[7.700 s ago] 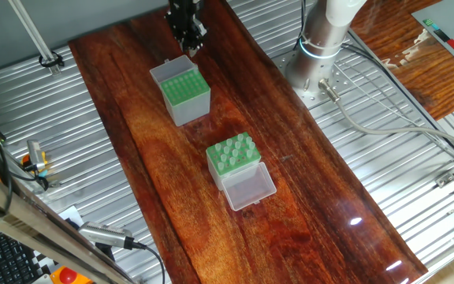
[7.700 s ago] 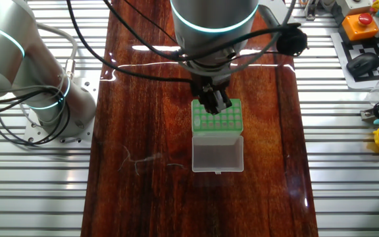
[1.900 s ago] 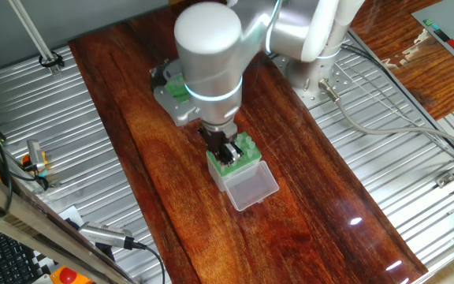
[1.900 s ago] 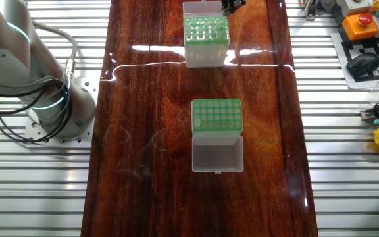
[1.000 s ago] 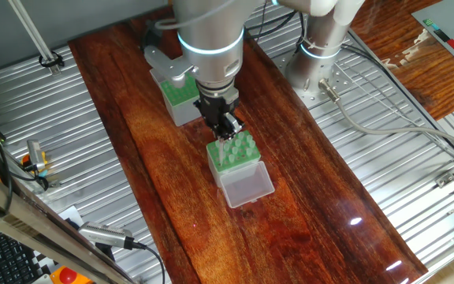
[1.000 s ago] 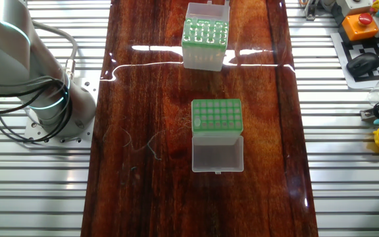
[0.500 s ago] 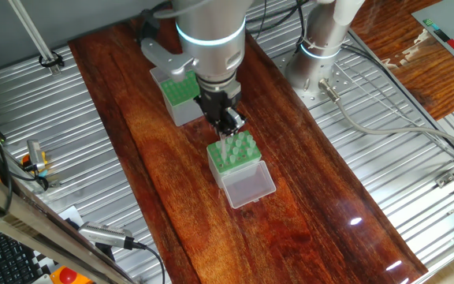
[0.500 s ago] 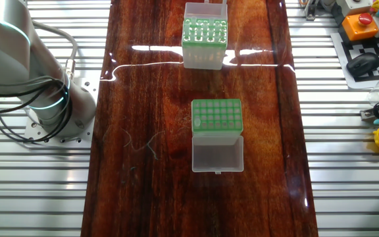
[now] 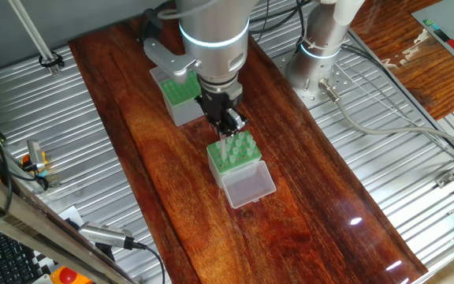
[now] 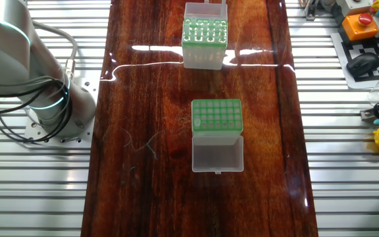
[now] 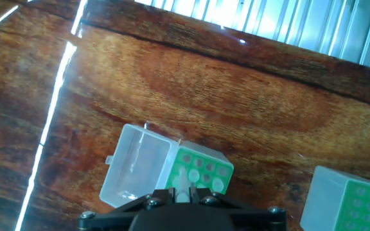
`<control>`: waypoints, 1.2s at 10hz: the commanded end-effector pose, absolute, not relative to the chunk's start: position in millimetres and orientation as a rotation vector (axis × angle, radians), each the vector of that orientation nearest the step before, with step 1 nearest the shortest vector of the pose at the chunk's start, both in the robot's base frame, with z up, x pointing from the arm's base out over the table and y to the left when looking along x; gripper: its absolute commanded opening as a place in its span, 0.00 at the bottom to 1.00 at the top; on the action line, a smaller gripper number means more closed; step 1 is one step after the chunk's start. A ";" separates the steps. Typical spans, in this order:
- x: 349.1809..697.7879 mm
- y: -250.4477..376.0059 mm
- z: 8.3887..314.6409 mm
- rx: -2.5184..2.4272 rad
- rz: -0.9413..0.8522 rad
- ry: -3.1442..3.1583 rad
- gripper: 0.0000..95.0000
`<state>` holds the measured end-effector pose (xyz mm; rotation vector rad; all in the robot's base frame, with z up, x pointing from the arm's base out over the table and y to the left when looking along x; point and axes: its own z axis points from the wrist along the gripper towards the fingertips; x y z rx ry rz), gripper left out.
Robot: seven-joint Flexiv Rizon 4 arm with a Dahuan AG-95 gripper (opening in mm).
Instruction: Transfer all large pipette tips from one holder to another
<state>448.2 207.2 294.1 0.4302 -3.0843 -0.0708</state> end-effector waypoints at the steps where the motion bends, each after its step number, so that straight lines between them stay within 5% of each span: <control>1: 447.5 187.1 297.5 0.515 -0.036 -3.065 0.00; 4: 445.0 111.5 312.6 0.772 -0.035 -3.001 0.00; 10: 446.6 107.3 310.4 0.567 0.005 -3.056 0.00; 12: 447.9 47.0 308.4 0.678 -0.011 -3.032 0.00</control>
